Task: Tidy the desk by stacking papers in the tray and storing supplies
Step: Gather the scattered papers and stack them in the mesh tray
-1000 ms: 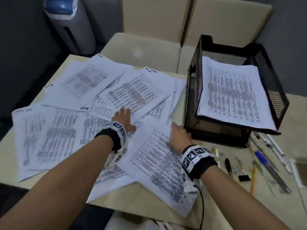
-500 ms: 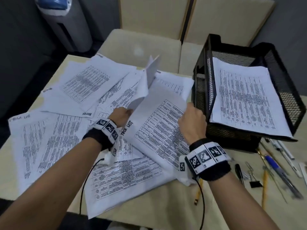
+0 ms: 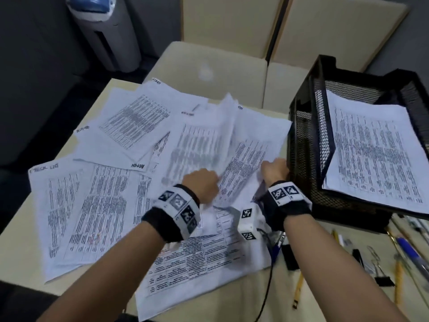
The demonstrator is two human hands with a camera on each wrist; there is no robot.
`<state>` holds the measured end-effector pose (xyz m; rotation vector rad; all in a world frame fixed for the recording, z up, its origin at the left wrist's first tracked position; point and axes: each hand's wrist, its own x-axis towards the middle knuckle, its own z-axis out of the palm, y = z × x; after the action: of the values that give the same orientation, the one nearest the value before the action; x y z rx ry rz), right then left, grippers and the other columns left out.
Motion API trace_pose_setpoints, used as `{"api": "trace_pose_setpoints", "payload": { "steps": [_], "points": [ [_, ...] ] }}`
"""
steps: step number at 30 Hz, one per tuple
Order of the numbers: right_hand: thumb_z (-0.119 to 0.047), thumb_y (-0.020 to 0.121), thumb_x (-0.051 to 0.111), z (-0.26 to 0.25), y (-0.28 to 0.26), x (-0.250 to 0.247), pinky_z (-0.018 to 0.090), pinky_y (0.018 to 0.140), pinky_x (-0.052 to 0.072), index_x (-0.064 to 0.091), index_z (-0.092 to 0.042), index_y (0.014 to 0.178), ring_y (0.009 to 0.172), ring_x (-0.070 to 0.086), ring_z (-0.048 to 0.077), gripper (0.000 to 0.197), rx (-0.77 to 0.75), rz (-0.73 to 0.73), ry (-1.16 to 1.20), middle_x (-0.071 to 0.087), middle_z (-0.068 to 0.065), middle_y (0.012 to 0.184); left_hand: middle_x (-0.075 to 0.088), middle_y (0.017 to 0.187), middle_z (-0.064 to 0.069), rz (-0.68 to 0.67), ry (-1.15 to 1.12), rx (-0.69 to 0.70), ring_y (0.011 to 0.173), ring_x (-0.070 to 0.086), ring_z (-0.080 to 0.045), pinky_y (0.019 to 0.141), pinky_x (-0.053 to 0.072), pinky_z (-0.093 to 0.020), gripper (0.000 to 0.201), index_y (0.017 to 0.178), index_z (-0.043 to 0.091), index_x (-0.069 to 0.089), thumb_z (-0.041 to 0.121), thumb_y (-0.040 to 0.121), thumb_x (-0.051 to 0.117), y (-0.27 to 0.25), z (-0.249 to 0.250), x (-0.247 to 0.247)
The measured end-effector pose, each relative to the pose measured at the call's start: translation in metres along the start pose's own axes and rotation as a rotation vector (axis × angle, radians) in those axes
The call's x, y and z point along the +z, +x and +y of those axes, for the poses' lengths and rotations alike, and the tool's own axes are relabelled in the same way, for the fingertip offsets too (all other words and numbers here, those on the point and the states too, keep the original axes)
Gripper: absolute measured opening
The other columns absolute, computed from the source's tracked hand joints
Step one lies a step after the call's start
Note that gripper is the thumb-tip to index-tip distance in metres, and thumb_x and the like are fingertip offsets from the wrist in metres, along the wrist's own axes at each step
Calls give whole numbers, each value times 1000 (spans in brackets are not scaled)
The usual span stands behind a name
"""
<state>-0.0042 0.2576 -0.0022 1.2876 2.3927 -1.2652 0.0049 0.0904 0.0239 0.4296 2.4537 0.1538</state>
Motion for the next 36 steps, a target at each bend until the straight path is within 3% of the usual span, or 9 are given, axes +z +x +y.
{"api": "trace_pose_setpoints", "payload": {
  "steps": [4,7,9,11,15,20,25,29,36],
  "points": [
    [-24,98,39,-1,9,8,37,103,31,42,0,132,132,33,37,42,26,-2,1,33,25,143,45,143,-14,-316,-168,165,127,48,-30,110,35,-44,87,140,8,40,72,83,28,23,-20,15],
    [-55,94,32,2,15,12,40,108,27,34,-2,139,135,31,34,70,70,16,170,31,19,147,32,149,-22,6,-296,-46,136,33,-39,110,30,-56,114,145,10,29,89,63,29,42,-59,9],
    [-63,89,34,1,17,17,38,106,31,38,-1,137,132,38,32,78,69,68,305,38,17,144,17,154,-21,180,-310,-336,142,15,-40,113,21,-58,103,147,7,22,78,75,39,53,-89,3],
    [-61,85,45,-3,15,23,40,109,30,34,-2,138,133,37,32,80,64,77,349,37,16,146,5,157,-15,148,-311,-436,145,4,-37,115,14,-59,93,149,13,17,72,81,38,55,-109,8],
    [-39,77,63,-10,10,39,47,108,33,44,-5,127,122,47,33,63,49,-88,129,51,15,132,-8,159,-6,89,-274,-319,146,-6,-35,113,5,-59,77,149,34,10,73,84,25,52,-109,22],
    [-32,66,68,-17,10,66,53,102,36,52,-17,109,111,54,32,48,-70,-231,-118,60,11,116,-16,159,-2,2,-222,-260,146,-13,-33,114,3,-58,73,151,30,4,68,89,13,49,-93,27],
    [-10,84,56,-18,-7,46,34,83,48,62,-5,107,89,60,29,24,-180,-73,-114,66,18,107,-12,159,-1,36,-265,-259,147,-9,-30,114,6,-57,78,151,25,3,69,88,10,43,-93,28],
    [-16,88,55,-18,-32,6,36,84,46,66,-9,108,99,59,36,24,-285,190,-77,65,20,107,-16,159,-5,41,-229,-265,146,-7,-34,114,8,-57,78,151,33,-1,72,85,15,44,-94,33],
    [-14,86,63,-29,-52,-65,34,71,49,66,-4,89,72,57,22,11,-556,317,266,62,11,80,-19,158,-8,-11,-78,-216,145,-6,-39,114,13,-57,89,151,31,-5,72,83,35,39,-98,36]
  ]
}}
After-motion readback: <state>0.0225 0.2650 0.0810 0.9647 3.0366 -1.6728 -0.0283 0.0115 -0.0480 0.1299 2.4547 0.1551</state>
